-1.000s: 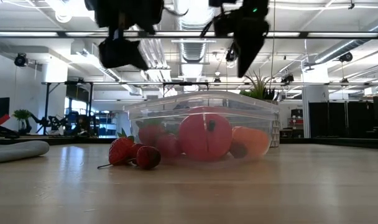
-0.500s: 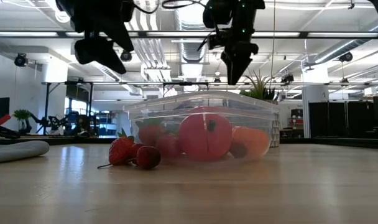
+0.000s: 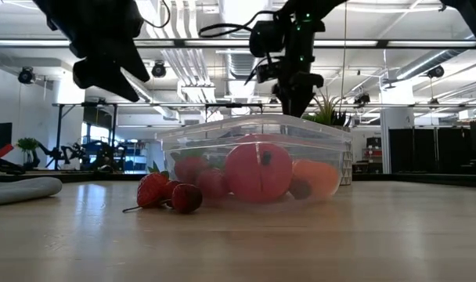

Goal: Pick and placing Produce into tupperware
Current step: Put the green lime into the transparent bin

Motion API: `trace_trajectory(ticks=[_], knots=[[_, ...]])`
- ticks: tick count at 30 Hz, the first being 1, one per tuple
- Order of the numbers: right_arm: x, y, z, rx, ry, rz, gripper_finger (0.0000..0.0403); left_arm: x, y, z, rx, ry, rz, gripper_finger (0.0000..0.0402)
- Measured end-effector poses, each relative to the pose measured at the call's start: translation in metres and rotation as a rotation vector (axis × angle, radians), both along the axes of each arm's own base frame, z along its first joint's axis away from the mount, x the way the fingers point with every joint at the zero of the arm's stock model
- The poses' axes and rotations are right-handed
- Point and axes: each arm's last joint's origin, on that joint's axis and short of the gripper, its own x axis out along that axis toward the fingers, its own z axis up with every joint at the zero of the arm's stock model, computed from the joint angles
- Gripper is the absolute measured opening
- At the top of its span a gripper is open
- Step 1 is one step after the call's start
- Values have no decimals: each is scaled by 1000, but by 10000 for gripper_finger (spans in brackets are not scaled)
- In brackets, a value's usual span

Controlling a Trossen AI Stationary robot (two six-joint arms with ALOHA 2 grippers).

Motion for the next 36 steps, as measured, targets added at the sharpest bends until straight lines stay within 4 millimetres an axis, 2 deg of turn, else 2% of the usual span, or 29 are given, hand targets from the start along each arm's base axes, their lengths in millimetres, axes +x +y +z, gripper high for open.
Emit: trace_trajectory(ticks=[8,12,15,20,22,24,29,36], knots=[[17,-2,-30,-43,78,81,208,-2,1,-7,12,3,12,276],[22,-4,-44,-49,108,67,208,-2,1,-10,4,2,20,276],[23,-5,-46,-74,114,13,208,-3,1,-12,-2,7,27,276],[25,-6,-39,-66,39,-195,208,-3,1,-13,5,9,31,276],[26,-5,-36,-51,29,-207,208,-3,2,-13,15,10,37,276],[25,-1,-35,-50,65,-142,208,-4,2,-15,25,13,44,276],[27,19,-34,-117,174,149,208,-4,2,-16,24,14,46,276],[39,30,-29,-264,157,279,208,-4,2,-15,23,12,46,276]])
